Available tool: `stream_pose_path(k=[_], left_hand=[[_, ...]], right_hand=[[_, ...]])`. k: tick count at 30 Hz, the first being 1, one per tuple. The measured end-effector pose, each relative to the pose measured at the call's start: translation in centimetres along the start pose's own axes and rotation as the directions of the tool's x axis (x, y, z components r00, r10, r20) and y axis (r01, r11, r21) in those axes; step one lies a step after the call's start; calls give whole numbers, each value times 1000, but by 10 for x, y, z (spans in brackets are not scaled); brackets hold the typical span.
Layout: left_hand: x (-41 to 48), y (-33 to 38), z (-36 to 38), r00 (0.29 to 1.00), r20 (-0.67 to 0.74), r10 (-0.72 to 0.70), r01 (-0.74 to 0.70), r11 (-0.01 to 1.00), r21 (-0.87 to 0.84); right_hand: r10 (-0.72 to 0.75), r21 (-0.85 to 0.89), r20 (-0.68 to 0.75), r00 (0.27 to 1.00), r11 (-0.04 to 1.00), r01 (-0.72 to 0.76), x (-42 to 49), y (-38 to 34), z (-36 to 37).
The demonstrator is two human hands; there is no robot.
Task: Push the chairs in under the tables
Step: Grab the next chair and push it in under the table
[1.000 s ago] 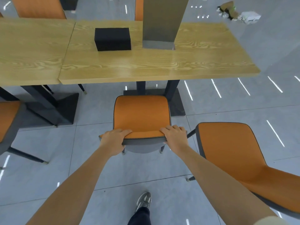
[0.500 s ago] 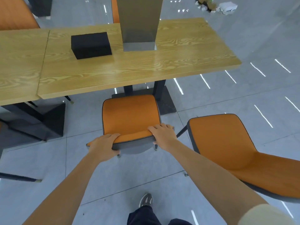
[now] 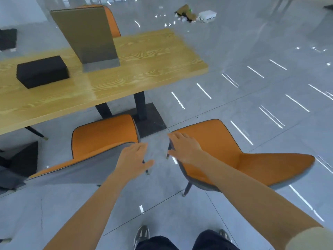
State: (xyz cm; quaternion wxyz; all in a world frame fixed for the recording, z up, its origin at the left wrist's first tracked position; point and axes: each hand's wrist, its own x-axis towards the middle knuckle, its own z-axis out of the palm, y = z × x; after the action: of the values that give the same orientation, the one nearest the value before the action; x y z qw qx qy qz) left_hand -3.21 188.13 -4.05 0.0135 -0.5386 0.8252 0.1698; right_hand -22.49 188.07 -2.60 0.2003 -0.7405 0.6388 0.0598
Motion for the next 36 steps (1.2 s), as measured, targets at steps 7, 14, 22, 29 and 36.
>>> stream_pose_path(k=[7,14,22,29,36], left_hand=[[30,199,59,998,34,-54,60,979,-197],[40,351,109,975,217,53,-6,978,-210],[38,370,142,972,200,-123,117,992,45],[40,367,148,979,139,-150,139,987,86],[44,365,145,984,106,-140,134,989,69]], right_hand=[[-26,-34,29,999,999,27,-83,175,-11],[-16,3,155,988,1000,15,-163,323,-18],[-95,-134,160,983,984,117,-179,385,20],[-151,-236,22,988,960,152,-165,398,33],[-212,-244,-22,977,949,200,-156,402,31]])
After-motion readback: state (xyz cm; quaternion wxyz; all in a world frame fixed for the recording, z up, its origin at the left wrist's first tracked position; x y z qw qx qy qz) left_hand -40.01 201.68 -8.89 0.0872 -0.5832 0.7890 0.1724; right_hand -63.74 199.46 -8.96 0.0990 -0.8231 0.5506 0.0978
